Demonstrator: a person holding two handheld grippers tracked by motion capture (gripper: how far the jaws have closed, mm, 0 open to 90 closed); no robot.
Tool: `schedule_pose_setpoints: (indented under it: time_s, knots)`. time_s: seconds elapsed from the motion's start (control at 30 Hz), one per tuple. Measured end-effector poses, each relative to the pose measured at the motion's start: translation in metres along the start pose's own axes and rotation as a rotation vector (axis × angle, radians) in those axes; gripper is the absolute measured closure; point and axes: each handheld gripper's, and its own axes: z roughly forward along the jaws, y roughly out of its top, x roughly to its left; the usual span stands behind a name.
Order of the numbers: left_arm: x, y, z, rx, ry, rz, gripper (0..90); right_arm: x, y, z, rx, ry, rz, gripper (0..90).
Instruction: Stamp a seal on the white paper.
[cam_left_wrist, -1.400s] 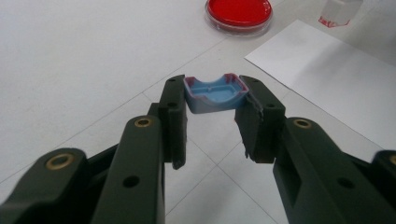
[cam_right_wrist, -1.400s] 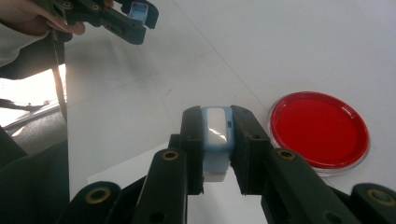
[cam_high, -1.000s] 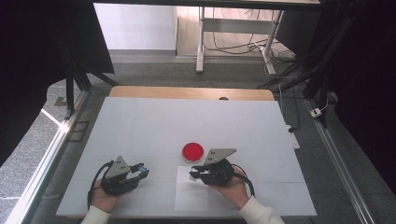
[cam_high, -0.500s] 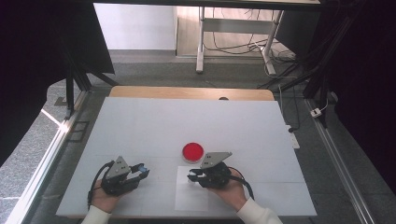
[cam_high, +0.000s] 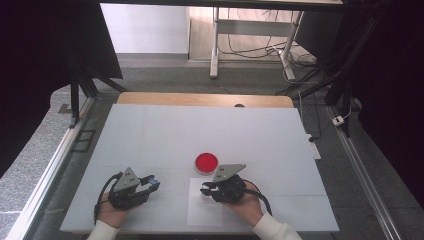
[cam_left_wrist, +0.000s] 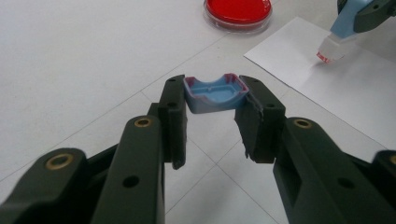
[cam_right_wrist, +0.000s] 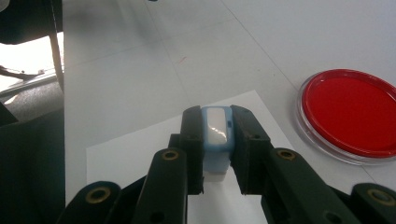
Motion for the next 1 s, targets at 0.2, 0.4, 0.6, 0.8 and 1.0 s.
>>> schedule_pose_setpoints:
  time_s: [0.2,0.4,0.6,0.8,1.0]
  knots:
    - [0.0002,-0.0001,-0.0002,0.0,0.0,0.0,64.0,0.0001,-0.0017,0.0026,0.002,-0.002,-0.004,74.8]
    - [0.0004,-0.0002,-0.0003,-0.002,-0.003,-0.003,64.1,0.0001,-0.0023,0.0035,0.001,-0.004,-0.007,74.8]
    - [0.0005,-0.0001,-0.0003,0.0,-0.003,-0.001,64.0,0.0006,-0.0026,0.0044,0.0,-0.003,-0.014,74.8]
    - [0.0007,-0.0002,-0.0003,-0.001,-0.002,-0.002,64.0,0.0011,-0.0029,0.0053,0.005,-0.006,-0.018,74.8]
    - [0.0006,-0.0001,-0.0002,0.0,-0.002,-0.002,64.0,0.0018,-0.0032,0.0064,0.011,-0.016,-0.024,74.8]
